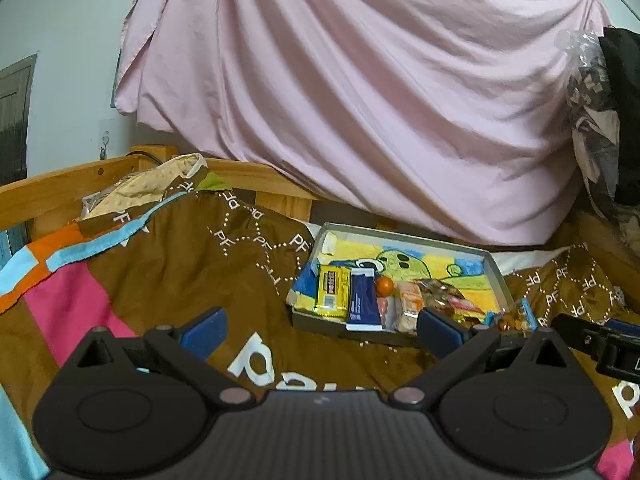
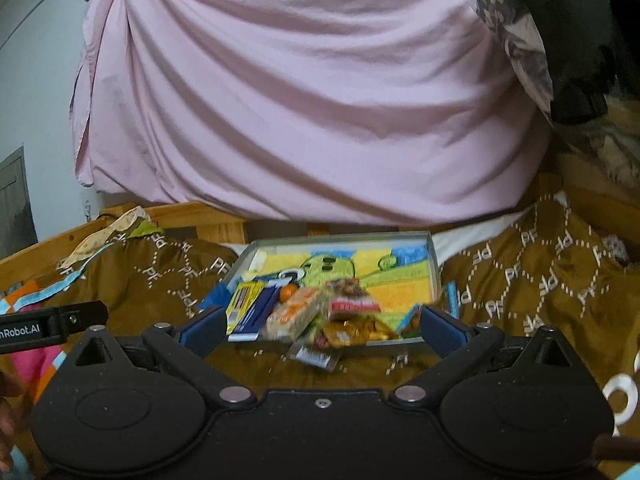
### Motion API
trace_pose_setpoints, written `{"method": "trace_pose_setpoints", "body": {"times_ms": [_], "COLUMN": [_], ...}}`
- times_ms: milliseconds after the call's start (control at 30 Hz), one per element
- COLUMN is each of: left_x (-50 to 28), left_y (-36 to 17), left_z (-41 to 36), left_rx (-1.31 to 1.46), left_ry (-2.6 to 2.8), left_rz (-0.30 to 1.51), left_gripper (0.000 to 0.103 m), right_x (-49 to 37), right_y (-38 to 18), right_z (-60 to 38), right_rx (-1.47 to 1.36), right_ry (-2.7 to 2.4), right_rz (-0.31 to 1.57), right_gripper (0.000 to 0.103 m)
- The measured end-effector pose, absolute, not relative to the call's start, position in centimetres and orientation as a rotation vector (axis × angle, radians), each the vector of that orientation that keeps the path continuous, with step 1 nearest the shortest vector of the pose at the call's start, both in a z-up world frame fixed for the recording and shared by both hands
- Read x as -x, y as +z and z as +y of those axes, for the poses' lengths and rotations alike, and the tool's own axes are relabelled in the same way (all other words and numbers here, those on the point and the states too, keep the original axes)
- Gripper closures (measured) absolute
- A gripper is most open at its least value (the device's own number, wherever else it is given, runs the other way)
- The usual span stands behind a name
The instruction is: Organize snacks
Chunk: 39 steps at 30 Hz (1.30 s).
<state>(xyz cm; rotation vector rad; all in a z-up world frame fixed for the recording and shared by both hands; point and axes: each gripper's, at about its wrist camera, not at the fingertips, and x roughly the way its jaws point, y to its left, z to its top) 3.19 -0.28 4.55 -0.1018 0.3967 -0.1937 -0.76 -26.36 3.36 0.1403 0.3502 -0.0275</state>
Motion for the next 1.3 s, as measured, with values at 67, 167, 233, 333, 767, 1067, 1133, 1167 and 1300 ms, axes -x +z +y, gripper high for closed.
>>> {"method": "trace_pose_setpoints", "body": {"times_ms": [67, 167, 233, 333, 767, 1067, 1133, 1167, 1300], "left_x": [-2.7, -2.1, -1.8, -1.4, -0.6, -0.6, -0.6, -0.6, -0.6], "left_y": [4.4, 4.2, 4.1, 3.9, 3.2, 3.1, 3.1, 3.1, 3.1], "left_z": [-0.3, -0.4, -0.5, -0.4, -1.0, -1.0, -1.0, -1.0, -1.0], "left_rx": [0.091, 0.077, 0.076, 0.084, 0.040, 0.036, 0.034, 0.034, 0.037], "left_ry": [-0.193, -0.192, -0.189, -0.190, -0.192, -0.191, -0.191, -0.190, -0.189], "left_rz": [0.398, 0.406, 0.420, 0.437, 0.455, 0.462, 0.460, 0.459, 0.460], "left_gripper": [0.000, 0.000, 0.000, 0.000, 0.000, 0.000, 0.000, 0.000, 0.000], "right_x": [1.3, 2.1, 2.6, 3.2, 3.7, 3.5, 3.5, 3.4, 3.4], "right_y": [3.3, 3.3, 3.3, 3.2, 2.2, 1.9, 1.9, 1.9, 1.9], "right_z": [-26.4, -26.3, -26.3, -26.3, -26.1, -25.8, -25.9, -25.9, -26.0], "right_rx": [-0.141, -0.138, -0.137, -0.131, -0.123, -0.110, -0.111, -0.112, -0.113], "right_ry": [-0.028, -0.029, -0.030, -0.033, -0.029, -0.025, -0.025, -0.026, -0.027], "right_rz": [0.355, 0.359, 0.363, 0.367, 0.407, 0.419, 0.419, 0.419, 0.420], "right_gripper": [0.001, 0.001, 0.001, 0.001, 0.001, 0.001, 0.001, 0.001, 0.001]}}
